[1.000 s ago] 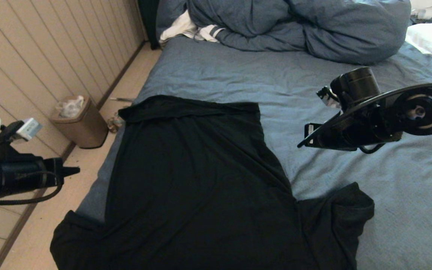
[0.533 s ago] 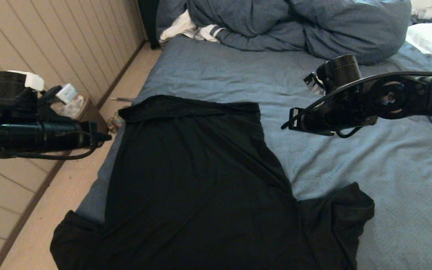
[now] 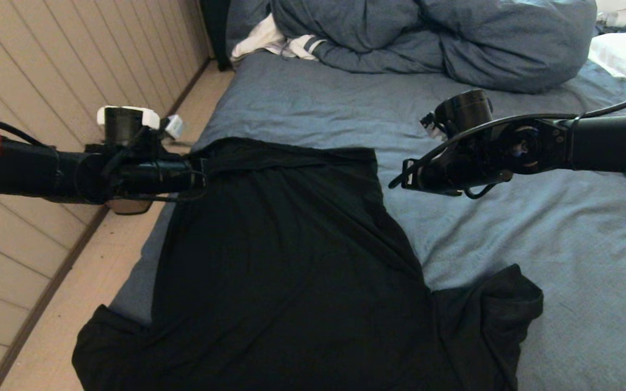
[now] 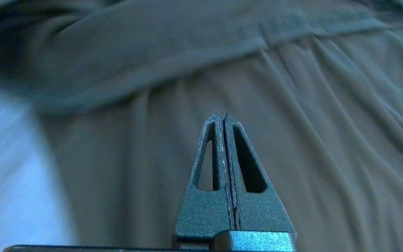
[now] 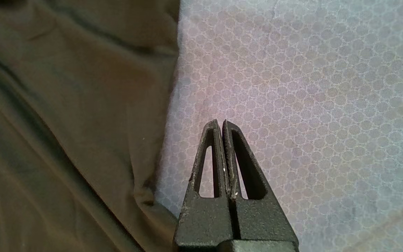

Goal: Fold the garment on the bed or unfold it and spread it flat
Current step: Unford the black T-shirt

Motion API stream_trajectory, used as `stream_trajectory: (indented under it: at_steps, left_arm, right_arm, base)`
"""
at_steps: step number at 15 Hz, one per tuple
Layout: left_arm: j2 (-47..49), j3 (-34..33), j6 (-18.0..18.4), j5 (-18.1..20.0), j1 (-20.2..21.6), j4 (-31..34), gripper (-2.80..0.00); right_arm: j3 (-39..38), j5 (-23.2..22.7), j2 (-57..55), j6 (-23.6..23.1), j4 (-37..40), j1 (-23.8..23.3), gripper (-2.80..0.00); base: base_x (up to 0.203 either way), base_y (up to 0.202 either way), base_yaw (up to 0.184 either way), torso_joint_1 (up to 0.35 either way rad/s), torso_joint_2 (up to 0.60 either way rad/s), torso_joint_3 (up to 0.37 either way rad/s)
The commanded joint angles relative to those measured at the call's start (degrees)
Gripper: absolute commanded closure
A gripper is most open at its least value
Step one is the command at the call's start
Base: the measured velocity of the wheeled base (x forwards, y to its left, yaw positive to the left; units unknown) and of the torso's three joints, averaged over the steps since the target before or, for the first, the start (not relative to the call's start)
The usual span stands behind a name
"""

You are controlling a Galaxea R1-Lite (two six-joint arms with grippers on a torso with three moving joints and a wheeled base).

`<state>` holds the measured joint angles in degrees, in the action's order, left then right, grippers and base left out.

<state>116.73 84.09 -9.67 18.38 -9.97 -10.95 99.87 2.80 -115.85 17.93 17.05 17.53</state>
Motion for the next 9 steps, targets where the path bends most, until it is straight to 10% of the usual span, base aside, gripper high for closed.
stream_trajectory:
  at_steps: [1,6,9]
  left_arm:
    - [6.9,3.2,-0.2,-0.2,-1.5,-1.6,0.00]
    - [9.0,7.3,-0.1,-0.8,-2.5,-2.0,0.00]
    - [14.7,14.8,-0.6,-8.7,-2.5,-3.4,0.00]
  right_arm:
    - [-0.5,0.0,-0.3,0.1,0.1,0.3,0.00]
    - [-1.0,0.0,0.1,0.1,0.1,0.3,0.00]
    - [-2.0,0.1,1.0,0.1,0.1,0.5,0.00]
  base:
    - [0.000,0.000,0.000,0.000,0.00,0.000]
    - [0.000,0.000,0.000,0.000,0.00,0.000]
    - [0.000,0.000,0.000,0.000,0.00,0.000]
